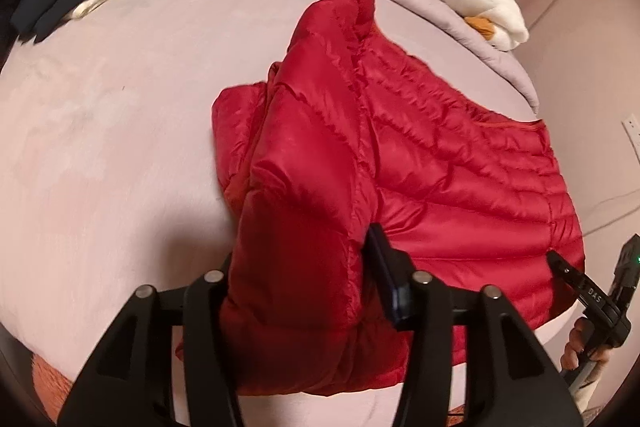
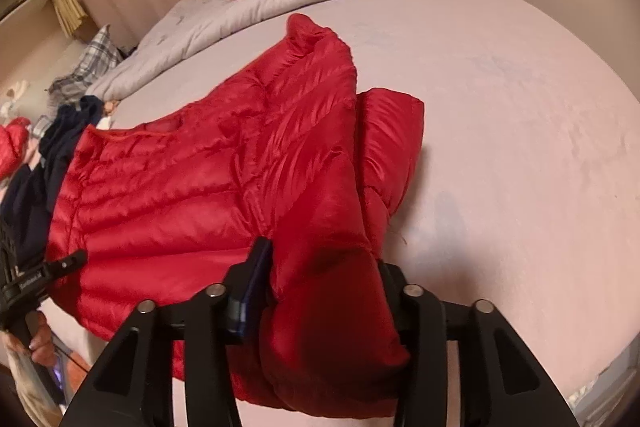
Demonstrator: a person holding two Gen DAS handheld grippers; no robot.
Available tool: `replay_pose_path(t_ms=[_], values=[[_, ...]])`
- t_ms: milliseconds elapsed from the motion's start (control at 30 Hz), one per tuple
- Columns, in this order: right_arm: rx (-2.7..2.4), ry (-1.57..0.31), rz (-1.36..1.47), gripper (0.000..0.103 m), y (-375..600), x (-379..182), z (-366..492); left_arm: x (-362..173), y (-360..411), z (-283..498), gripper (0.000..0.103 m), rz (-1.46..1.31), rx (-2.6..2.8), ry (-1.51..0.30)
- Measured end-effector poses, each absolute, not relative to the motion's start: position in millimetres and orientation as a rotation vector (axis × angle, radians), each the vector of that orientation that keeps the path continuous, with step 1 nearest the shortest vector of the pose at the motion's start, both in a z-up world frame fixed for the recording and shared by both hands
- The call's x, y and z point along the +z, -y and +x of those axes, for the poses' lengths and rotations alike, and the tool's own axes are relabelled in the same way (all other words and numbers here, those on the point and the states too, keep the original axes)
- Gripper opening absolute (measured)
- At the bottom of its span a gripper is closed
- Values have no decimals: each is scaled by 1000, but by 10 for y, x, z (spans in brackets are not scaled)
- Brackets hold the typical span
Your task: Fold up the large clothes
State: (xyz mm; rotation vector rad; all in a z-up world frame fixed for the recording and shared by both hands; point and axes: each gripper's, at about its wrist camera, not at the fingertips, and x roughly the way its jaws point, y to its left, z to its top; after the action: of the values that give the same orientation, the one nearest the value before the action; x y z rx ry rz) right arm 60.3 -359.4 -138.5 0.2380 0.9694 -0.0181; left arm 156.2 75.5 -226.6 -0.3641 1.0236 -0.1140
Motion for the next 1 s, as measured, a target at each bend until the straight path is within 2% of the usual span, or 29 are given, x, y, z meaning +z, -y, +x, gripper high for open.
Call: replay_pose_path(t_ms=[233,333,533,633,700,767,1000], values=[[-57,-969,227,53,3663,-1352,502,-2194,-761,1488,61,-341,-84,-1024],[-84,-958,214,56,3678,-1305,456,-2136,-780,1427,71,-309,-37,-1016],[-190,-896,130,72,3688,-1059,315,-1929,-810,1293,74,-272,-14,-991],[-171,-833,135,84,3682,-831,222,-1690,-777,1199,86,-274,-49,-941],[-153,-787,137,95,3646,-684,172,-1460,-728,1095,96,-263,-65,-864],[-128,-733,138,100,3598,-505,113,-1299,-684,1018,98,-251,-81,-812],[-43,-596,90,102,3324,-119,7,-877,-506,769,103,-194,-129,-674]])
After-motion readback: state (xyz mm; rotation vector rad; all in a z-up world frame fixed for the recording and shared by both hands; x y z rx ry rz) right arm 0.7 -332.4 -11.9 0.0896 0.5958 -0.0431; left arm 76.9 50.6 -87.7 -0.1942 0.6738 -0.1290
